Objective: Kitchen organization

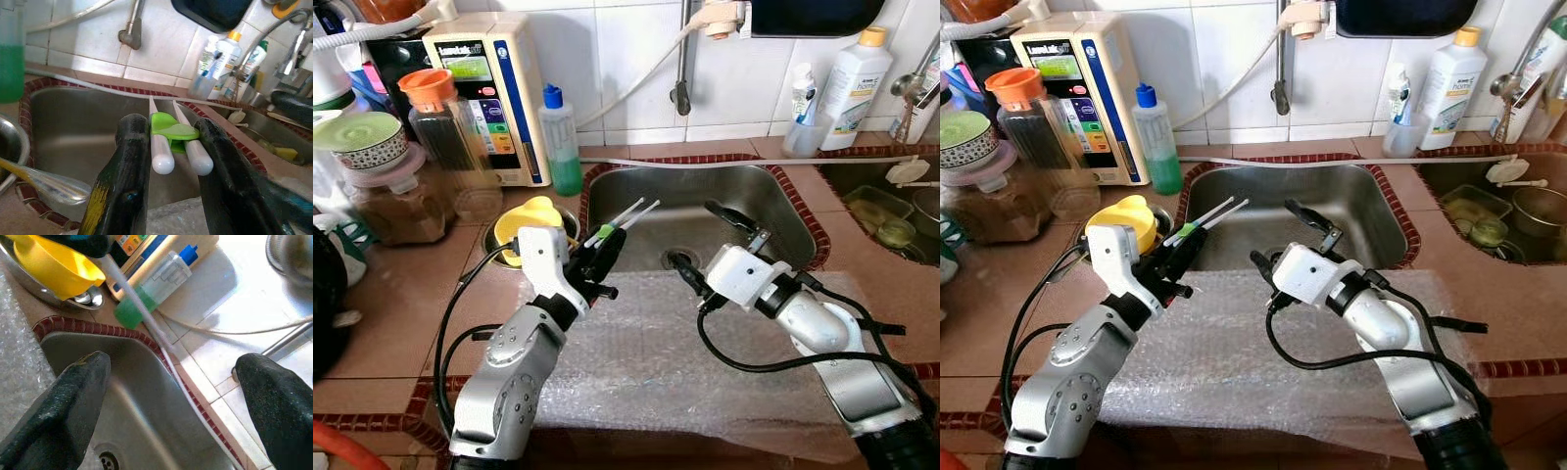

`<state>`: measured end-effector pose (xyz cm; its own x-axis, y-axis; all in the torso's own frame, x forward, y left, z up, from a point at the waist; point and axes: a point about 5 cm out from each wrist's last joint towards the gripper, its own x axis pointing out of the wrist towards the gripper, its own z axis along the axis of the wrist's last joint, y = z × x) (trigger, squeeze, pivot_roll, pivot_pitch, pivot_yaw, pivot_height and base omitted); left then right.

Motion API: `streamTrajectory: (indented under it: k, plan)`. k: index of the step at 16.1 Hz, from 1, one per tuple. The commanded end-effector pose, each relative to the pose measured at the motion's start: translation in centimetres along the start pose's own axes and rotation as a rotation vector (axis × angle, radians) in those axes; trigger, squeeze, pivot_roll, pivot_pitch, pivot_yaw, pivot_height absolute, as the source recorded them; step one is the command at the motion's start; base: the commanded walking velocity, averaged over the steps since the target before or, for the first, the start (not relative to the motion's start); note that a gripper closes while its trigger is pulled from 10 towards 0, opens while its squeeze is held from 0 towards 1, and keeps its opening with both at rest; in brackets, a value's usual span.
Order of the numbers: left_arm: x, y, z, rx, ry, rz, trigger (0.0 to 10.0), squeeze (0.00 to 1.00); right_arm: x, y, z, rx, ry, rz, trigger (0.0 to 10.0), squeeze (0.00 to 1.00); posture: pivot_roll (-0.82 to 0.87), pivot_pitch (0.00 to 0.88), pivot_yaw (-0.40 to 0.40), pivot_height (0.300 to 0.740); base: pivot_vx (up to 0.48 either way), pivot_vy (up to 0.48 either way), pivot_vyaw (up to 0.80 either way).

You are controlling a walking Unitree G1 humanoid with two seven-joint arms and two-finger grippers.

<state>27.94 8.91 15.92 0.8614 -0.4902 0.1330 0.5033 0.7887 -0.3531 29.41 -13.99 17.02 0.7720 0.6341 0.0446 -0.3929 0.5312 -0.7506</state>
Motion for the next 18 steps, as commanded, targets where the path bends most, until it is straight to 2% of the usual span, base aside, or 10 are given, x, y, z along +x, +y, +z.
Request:
streamTrajectory:
  k: [1,3,6,8,12,13,15,16,18]
  plan:
    - [0.2,-0.4,0.2,0.014,0.009,-0.026,0.2,0.00,0.3,0.2,0.0,-0.013,-0.013,0.016,10.0,0.00,-0.27,0.023,0.090,0.740,0.000,0.000,0.00]
    - [0.3,-1.3,0.3,0.009,0.017,-0.087,0.0,0.00,0.7,1.2,-0.4,-0.024,-0.012,0.079,10.0,0.00,-0.27,0.023,0.090,0.740,0.000,0.000,0.00]
    - [0.2,-2.2,-0.1,0.042,0.057,-0.154,0.0,0.00,1.2,1.4,-1.1,-0.072,-0.001,0.110,10.0,0.00,-0.28,0.026,0.098,0.740,0.000,0.000,0.00]
    - [0.0,-2.4,-0.1,0.066,0.076,-0.189,0.0,0.00,2.3,0.3,-1.9,-0.096,0.011,0.087,10.0,0.00,-0.27,0.032,0.104,0.740,0.000,0.000,0.00]
    - [-0.2,-2.7,0.0,0.136,0.107,-0.252,0.0,0.00,3.1,-0.2,-2.0,-0.118,0.001,0.088,10.0,0.00,-0.26,0.035,0.106,0.740,0.000,0.000,0.00]
    - [-0.1,-2.8,0.1,0.129,0.105,-0.256,0.0,0.00,3.4,-0.1,-2.2,-0.112,-0.007,0.092,0.0,0.00,-0.26,0.035,0.106,0.740,0.000,0.000,0.00]
    - [-0.1,-3.0,0.1,0.131,0.110,-0.269,0.0,0.00,4.0,-0.1,-2.1,-0.106,-0.016,0.083,0.0,0.00,-0.26,0.032,0.109,0.740,0.000,0.000,0.00]
    - [-0.1,-3.1,0.1,0.134,0.109,-0.270,0.5,0.00,4.2,0.1,-2.0,-0.103,-0.019,0.082,0.0,0.00,-0.26,0.034,0.111,0.740,0.000,0.000,0.00]
    - [0.0,-3.2,0.2,0.135,0.099,-0.271,0.9,0.00,4.6,0.4,-1.9,-0.092,-0.026,0.083,0.0,0.00,-0.26,0.032,0.109,0.740,0.000,0.000,0.00]
